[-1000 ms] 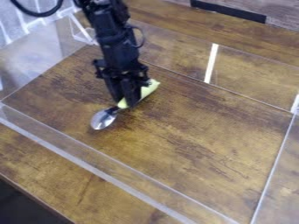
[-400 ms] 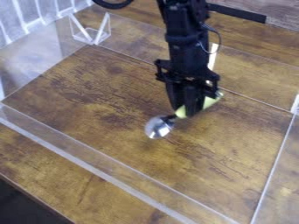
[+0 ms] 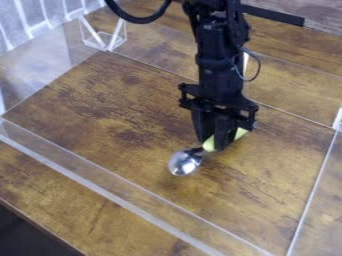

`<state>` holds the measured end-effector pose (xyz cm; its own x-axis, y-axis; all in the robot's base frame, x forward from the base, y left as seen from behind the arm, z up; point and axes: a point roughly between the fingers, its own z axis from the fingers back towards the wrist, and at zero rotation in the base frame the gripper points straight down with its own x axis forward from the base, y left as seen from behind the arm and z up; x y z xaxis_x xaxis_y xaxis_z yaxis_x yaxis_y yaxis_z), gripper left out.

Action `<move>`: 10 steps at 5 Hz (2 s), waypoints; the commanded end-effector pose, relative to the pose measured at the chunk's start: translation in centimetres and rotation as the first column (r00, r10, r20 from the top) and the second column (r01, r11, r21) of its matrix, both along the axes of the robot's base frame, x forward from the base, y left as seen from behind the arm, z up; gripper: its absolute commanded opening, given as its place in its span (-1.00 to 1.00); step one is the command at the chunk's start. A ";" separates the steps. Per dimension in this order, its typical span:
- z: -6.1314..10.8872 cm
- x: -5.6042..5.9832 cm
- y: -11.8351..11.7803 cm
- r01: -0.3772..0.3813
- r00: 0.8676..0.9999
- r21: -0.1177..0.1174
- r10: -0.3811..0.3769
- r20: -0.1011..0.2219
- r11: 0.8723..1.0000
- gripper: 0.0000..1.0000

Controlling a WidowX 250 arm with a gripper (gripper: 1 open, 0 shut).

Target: Move the green spoon to the right

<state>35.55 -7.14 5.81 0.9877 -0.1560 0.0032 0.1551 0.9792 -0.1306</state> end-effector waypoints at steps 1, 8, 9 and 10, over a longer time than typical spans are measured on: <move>2.7 1.6 0.1 0.008 0.997 0.005 -0.009 0.075 1.000 -1.00; -1.5 2.3 0.2 -0.071 0.997 0.055 0.071 0.003 0.996 -1.00; -1.2 1.6 -0.3 -0.079 0.997 0.057 0.079 0.000 0.995 -1.00; -0.8 0.9 -0.9 -0.085 0.996 0.061 0.086 -0.003 0.994 -1.00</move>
<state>36.38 -8.02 3.10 0.9957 -0.0766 -0.0512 0.0726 0.9945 -0.0760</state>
